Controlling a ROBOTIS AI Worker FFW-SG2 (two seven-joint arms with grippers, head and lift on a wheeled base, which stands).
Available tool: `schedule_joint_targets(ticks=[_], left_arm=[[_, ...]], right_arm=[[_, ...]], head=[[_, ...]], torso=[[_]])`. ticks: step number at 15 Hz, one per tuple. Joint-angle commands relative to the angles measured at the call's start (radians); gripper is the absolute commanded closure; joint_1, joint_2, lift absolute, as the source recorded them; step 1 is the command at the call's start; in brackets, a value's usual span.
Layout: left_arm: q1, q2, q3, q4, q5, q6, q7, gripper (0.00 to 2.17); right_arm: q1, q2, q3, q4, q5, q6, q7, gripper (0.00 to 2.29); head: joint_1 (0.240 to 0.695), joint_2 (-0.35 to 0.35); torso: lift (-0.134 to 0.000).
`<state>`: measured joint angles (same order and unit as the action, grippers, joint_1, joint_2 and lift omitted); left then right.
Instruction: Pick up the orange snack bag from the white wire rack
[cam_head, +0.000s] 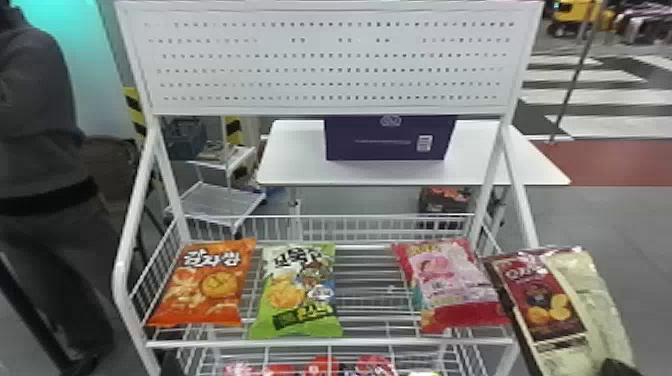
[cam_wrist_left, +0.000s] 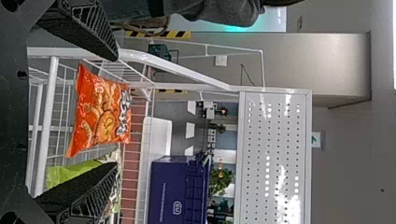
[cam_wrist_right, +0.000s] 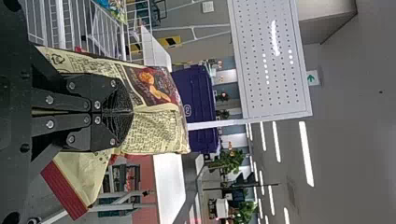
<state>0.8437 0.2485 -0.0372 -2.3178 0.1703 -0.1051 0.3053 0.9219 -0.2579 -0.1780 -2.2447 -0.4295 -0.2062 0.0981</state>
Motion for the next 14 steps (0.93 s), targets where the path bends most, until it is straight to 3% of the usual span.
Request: schedule_joint_targets(ticks=[1,10,14], left_arm=[[-0.002,0.000,0.000,0.002,0.000,0.000,0.000,0.09],[-0.017,-0.003,-0.004,0.006,0.005,0.006,-0.009,0.09],[-0.235,-0.009,-0.089,0.115,0.002,0.138,-0.038,0.09]], right_arm=[[0.000,0.000,0.000,0.000,0.000,0.000,0.000,2.26],[-0.002,0.002,0.002,-0.001,0.000,0.000,0.000,2.26],[0.000,0.009,0.009,-0.003,0.002,0.000,0.002,2.26]], head=[[0.499,0.000],[0.499,0.000],[0.499,0.000]], torso=[[0.000],[0.000],[0.000]])
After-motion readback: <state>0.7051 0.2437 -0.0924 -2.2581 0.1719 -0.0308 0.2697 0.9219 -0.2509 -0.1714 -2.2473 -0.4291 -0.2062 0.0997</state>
